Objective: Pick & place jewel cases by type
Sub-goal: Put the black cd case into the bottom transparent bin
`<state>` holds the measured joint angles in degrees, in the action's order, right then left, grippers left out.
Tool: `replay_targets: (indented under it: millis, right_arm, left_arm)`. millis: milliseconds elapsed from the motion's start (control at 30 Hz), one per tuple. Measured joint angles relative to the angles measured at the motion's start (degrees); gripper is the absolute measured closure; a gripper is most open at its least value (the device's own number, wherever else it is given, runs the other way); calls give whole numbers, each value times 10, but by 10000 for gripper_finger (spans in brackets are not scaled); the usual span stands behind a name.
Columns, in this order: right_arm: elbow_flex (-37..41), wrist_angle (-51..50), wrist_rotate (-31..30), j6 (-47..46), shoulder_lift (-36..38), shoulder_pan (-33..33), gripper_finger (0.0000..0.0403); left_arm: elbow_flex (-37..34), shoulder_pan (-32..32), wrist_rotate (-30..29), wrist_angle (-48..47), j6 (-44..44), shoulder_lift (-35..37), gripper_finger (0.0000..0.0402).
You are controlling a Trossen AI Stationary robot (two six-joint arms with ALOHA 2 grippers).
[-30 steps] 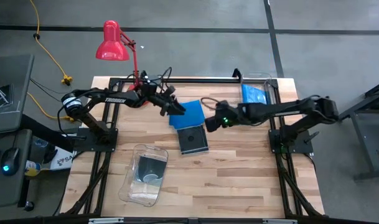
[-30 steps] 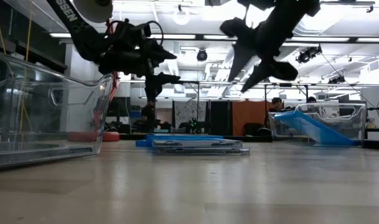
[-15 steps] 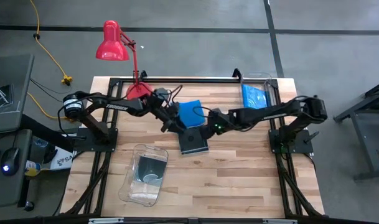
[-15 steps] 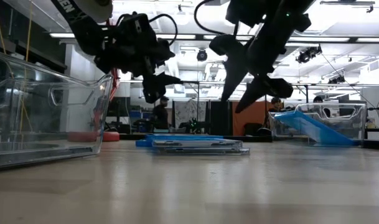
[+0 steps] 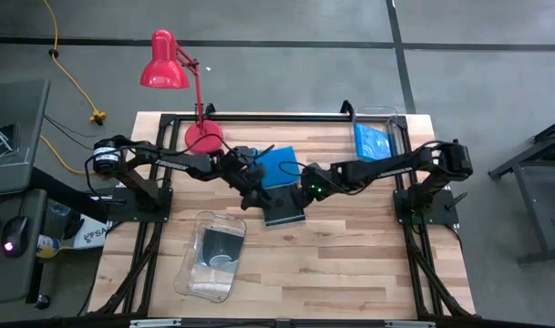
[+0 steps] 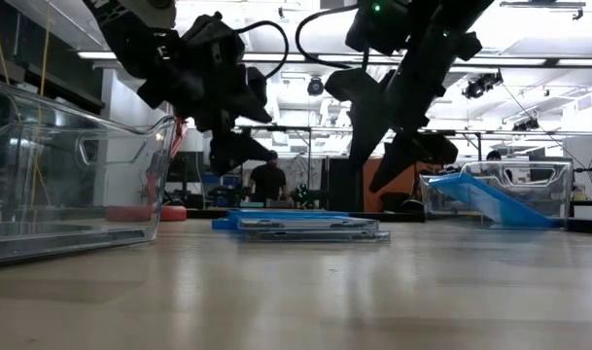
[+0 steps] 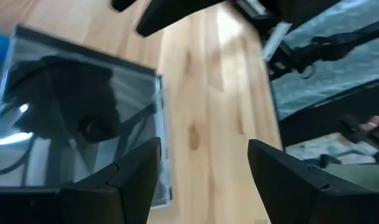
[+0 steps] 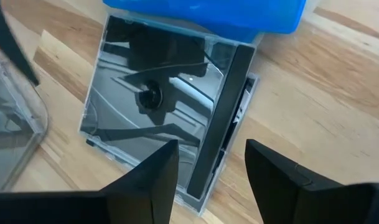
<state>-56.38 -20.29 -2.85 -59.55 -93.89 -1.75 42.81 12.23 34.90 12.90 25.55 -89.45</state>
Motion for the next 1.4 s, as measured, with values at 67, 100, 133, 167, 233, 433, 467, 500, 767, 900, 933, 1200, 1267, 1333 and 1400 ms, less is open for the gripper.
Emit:
replay_targets:
  millis: [67,100,133,167,233,433,467,500,767,900,933,1200,1267,1333,1400]
  right_arm:
    - [0,0,-2,0,-1,4,230]
    - [0,0,-5,1,-1,6,227]
    - [0,1,-9,2,-1,9,224]
    - [0,0,-12,2,-1,10,221]
    - [0,0,-13,2,-1,15,214]
    - [0,0,-27,-8,-1,29,198]
    - [0,-1,-28,-13,-1,31,196]
    - [0,-1,-30,-18,-1,34,195]
    - [0,-5,-52,-40,-9,50,194]
    - [0,-3,-51,-52,-16,49,193]
    - [0,-3,-51,-52,-18,49,194]
    - [0,-6,-57,-52,-18,49,194]
    - [0,-8,-58,-59,-18,49,194]
    - [0,-9,-61,-60,-18,49,194]
    - [0,-10,-64,-61,-18,49,194]
  left_arm:
    - [0,-3,-19,-12,1,0,163]
    - [0,-4,-30,-18,2,0,163]
    - [0,-4,-40,-24,2,0,163]
    - [0,-4,-48,-31,3,0,163]
    - [0,-4,-66,-41,7,0,163]
    - [0,-3,-119,-56,17,0,163]
    - [0,-3,-126,-56,20,0,163]
    - [0,-3,-131,-56,22,0,163]
    - [0,-4,-193,-74,67,0,163]
    - [0,-4,-201,-70,95,0,163]
    - [0,-4,-201,-71,103,0,163]
    - [0,-40,-236,-95,209,0,163]
    - [0,-48,-255,-111,233,0,163]
    - [0,-52,-272,-126,254,0,163]
    - [0,-52,-283,-142,267,0,163]
